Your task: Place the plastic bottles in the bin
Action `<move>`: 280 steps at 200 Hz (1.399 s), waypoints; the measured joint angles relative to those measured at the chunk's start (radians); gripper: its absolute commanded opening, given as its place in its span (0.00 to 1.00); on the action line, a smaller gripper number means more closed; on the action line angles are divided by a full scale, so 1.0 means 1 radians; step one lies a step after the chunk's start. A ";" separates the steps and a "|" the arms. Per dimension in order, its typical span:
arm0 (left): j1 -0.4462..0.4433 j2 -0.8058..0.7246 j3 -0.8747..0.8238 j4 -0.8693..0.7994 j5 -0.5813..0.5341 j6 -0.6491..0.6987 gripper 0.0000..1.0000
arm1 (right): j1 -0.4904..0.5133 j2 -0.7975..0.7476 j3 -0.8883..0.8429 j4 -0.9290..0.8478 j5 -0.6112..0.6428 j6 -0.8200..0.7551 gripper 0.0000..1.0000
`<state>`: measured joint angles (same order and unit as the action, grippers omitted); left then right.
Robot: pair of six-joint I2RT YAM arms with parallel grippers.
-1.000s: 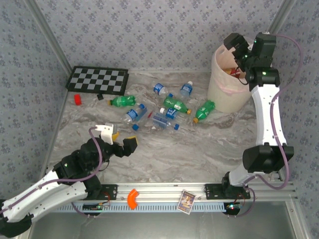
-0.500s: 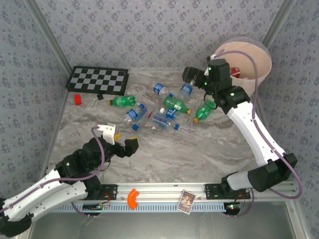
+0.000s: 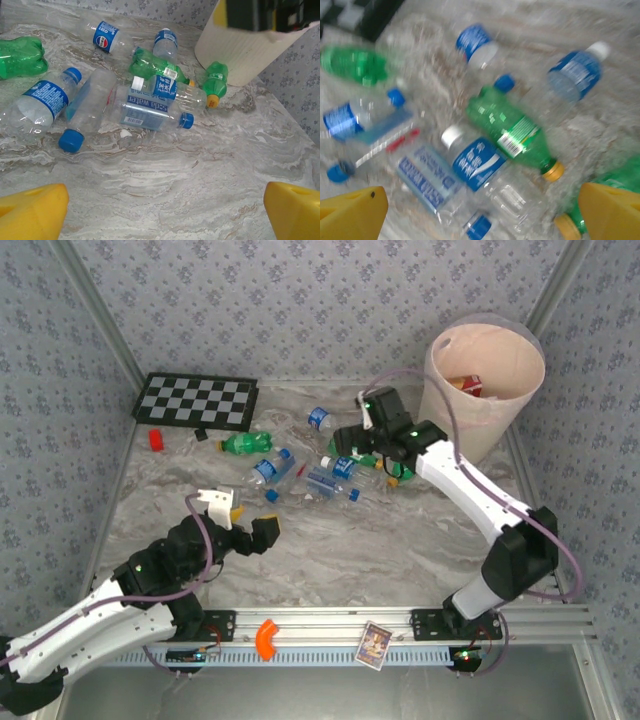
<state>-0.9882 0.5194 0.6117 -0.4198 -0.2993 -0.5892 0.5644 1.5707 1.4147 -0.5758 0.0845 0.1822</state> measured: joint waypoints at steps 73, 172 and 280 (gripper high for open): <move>0.000 -0.001 0.000 -0.001 0.000 0.000 1.00 | 0.138 0.269 0.128 -0.158 -0.035 -0.187 0.90; 0.000 -0.042 0.000 -0.033 -0.004 0.001 1.00 | 0.224 0.600 0.454 -0.328 0.067 -0.293 0.87; 0.000 -0.042 0.000 -0.034 -0.005 0.001 1.00 | 0.224 0.750 0.598 -0.416 0.047 -0.337 0.82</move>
<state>-0.9882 0.4774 0.6117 -0.4538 -0.3038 -0.5884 0.7879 2.3211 2.0125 -0.9916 0.1314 -0.1551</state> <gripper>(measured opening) 0.997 0.822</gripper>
